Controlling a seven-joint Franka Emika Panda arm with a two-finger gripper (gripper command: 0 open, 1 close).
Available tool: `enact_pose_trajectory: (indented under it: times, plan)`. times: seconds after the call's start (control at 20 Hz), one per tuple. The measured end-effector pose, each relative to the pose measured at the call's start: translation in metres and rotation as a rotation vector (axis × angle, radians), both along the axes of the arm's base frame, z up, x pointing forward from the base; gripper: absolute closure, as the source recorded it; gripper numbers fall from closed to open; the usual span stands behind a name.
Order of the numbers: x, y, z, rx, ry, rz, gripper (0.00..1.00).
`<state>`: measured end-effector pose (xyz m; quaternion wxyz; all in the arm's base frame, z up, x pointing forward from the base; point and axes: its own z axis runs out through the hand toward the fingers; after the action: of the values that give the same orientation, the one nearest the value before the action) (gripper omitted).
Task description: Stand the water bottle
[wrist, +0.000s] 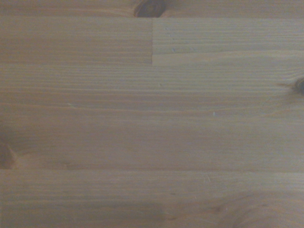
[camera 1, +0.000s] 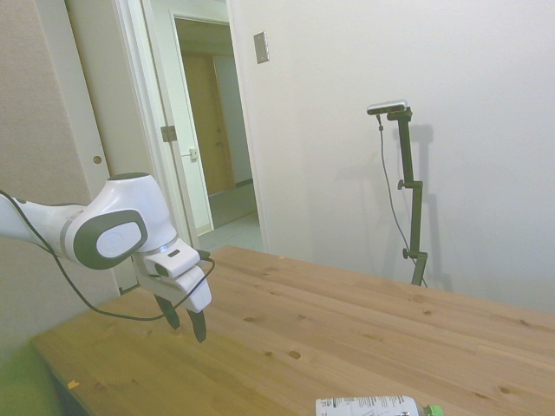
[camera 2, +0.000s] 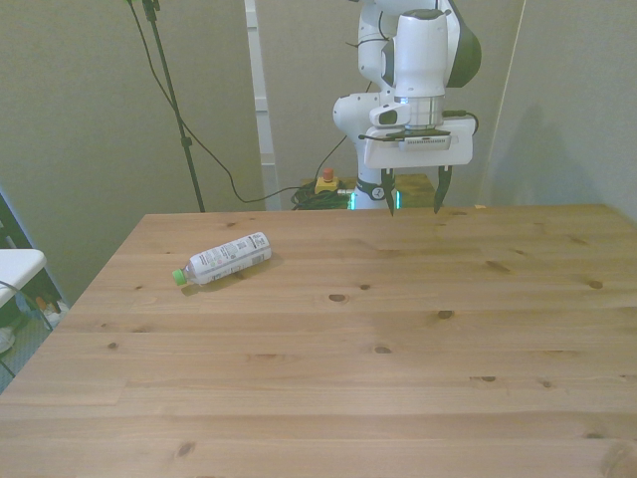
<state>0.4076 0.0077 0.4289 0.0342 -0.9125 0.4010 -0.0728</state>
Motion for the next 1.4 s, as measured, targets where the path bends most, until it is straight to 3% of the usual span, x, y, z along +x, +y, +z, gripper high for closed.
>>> enact_pose_trajectory:
  times: [0.2, 0.35, 0.8, 1.15, 1.4]
  plan:
    - [0.006, -0.004, 0.005, 0.001, -0.012, -0.003, 0.0]
    - [0.026, -0.037, 0.019, 0.005, -0.037, -0.067, 0.0]
    - [0.068, -0.22, 0.049, -0.012, -0.118, -0.343, 0.0]
    - [0.097, -0.318, 0.027, -0.031, -0.146, -0.496, 0.0]
    - [0.094, -0.381, 0.004, -0.025, -0.132, -0.586, 0.0]
